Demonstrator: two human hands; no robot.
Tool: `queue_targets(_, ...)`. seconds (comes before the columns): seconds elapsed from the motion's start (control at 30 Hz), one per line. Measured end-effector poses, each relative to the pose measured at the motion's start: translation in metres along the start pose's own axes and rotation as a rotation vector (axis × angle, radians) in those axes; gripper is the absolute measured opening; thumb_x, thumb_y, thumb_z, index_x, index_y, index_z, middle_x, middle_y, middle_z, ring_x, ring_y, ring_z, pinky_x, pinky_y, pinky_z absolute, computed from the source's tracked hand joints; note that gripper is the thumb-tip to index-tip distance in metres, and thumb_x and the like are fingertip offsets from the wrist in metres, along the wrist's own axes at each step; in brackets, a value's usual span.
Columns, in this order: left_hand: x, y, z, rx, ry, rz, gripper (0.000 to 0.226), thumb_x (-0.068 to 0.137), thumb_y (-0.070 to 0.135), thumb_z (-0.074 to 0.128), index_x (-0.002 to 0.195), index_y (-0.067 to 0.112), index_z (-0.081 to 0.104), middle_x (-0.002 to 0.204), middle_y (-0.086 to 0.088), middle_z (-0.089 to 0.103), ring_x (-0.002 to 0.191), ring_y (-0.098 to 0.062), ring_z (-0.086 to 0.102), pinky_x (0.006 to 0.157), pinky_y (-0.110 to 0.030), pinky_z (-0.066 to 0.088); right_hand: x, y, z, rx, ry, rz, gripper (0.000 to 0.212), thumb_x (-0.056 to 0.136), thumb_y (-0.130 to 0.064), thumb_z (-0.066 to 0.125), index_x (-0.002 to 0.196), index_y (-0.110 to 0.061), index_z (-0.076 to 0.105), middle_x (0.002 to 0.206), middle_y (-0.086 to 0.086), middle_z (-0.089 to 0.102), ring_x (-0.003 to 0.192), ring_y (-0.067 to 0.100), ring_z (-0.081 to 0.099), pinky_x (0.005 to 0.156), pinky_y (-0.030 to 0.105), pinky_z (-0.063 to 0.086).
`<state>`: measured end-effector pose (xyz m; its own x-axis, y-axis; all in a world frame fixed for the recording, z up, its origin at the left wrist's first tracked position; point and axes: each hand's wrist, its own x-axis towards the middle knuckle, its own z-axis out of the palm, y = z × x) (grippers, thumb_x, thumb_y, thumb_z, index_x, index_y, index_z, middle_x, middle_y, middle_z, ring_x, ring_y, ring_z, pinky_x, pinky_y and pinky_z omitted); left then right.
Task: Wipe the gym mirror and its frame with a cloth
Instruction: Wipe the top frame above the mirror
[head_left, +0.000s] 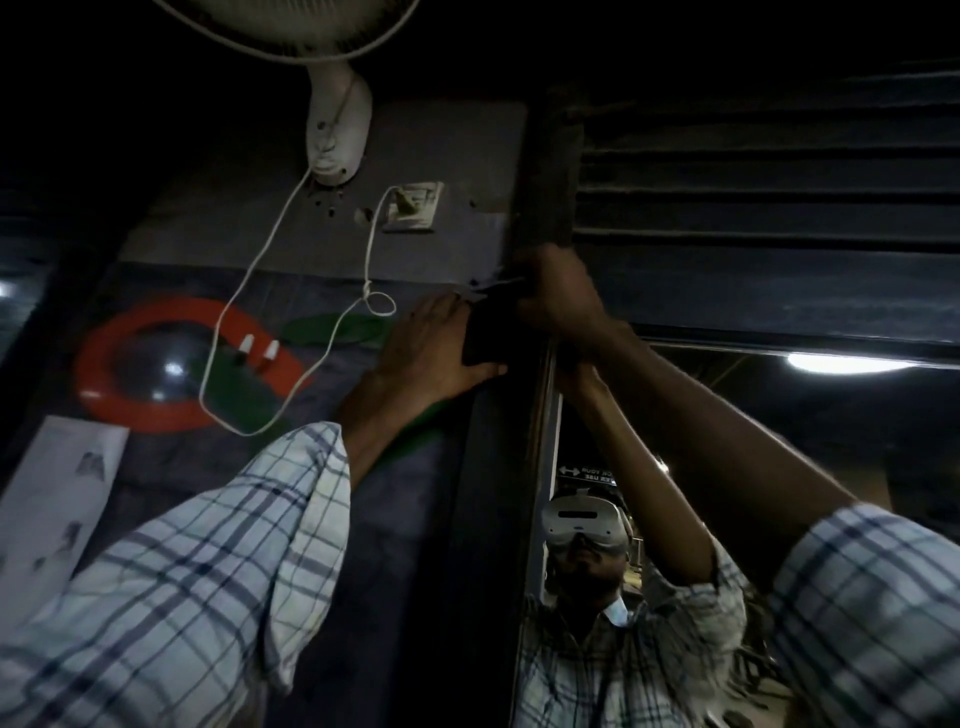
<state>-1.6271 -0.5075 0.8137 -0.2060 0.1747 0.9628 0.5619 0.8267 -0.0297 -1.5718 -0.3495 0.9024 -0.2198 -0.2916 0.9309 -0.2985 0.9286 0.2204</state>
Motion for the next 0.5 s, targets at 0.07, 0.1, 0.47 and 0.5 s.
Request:
queue_targets(0.07,-0.006,-0.001,0.0,0.02,0.002,-0.015,0.088,0.078,0.067,0.076,0.141,0.01,0.053,0.147,-0.017,0.053,0.134,-0.035,0.05,0.107,-0.039,0.038,-0.004,-0.002,0.003,0.024,0.083,0.008,0.032,0.082,-0.025,0.076,0.112,-0.014,0.074,0.11,0.01,0.076,0.105,0.03,0.071,0.083,0.04,0.058)
queue_targets(0.1,-0.009,-0.001,0.001,0.02,0.009,-0.016,0.086,0.078,0.068,0.076,0.138,0.009,0.054,0.143,-0.017,0.055,0.131,-0.035,0.052,0.104,-0.04,0.039,-0.007,-0.002,0.003,0.015,0.088,0.003,0.033,0.082,-0.025,0.076,0.114,-0.016,0.074,0.113,0.008,0.076,0.107,0.029,0.07,0.085,0.038,0.057)
queue_targets(0.47,-0.033,0.012,0.007,-0.011,0.09,-0.018,0.077,0.081,0.047,0.082,0.137,0.0,0.057,0.139,-0.022,0.058,0.125,-0.042,0.057,0.102,-0.046,0.045,-0.068,0.017,-0.003,0.202,0.198,-0.065,0.032,0.076,-0.02,0.078,0.107,-0.012,0.073,0.103,0.006,0.072,0.094,0.022,0.068,0.075,0.026,0.047)
queue_targets(0.5,-0.035,0.016,0.007,-0.019,0.087,-0.017,0.078,0.081,0.046,0.082,0.139,0.0,0.055,0.14,-0.023,0.057,0.127,-0.042,0.056,0.104,-0.047,0.044,-0.076,0.02,-0.007,0.205,0.221,-0.051,0.03,0.078,-0.021,0.078,0.106,-0.014,0.072,0.102,0.005,0.07,0.092,0.021,0.067,0.074,0.031,0.05)
